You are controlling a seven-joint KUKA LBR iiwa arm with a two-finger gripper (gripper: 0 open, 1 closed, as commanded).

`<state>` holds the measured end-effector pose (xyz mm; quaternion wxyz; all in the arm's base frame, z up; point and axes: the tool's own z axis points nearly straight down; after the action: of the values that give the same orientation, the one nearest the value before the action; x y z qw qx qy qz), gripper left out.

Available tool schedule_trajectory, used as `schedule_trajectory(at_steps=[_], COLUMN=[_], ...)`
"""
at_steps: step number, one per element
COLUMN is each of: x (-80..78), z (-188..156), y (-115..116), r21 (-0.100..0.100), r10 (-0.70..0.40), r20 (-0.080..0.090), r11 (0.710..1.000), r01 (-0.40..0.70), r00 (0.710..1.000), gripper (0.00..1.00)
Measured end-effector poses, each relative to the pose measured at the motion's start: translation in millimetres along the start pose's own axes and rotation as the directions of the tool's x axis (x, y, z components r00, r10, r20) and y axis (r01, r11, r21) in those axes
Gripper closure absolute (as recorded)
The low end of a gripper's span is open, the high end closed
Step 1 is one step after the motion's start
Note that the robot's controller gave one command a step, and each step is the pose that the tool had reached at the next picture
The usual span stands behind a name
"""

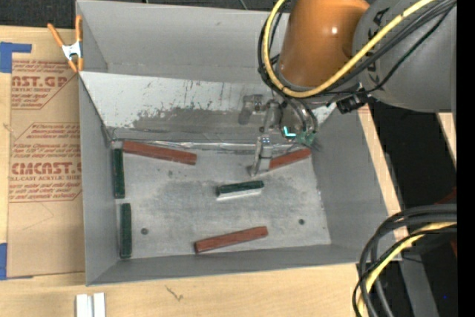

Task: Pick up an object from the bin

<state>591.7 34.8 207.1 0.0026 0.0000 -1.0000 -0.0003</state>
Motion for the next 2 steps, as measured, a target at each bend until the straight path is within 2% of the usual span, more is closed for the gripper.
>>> schedule_trajectory(at_steps=[1,2], x=[-1.6,39.9], z=[-4,94], y=[0,-55], r21=[0.0,0.0], r10=[0.0,0.095], r20=[0.008,0.004], r11=[1.0,0.995], r01=[0.0,-0.095], r00=[1.0,0.995], gripper=[0.0,1.0])
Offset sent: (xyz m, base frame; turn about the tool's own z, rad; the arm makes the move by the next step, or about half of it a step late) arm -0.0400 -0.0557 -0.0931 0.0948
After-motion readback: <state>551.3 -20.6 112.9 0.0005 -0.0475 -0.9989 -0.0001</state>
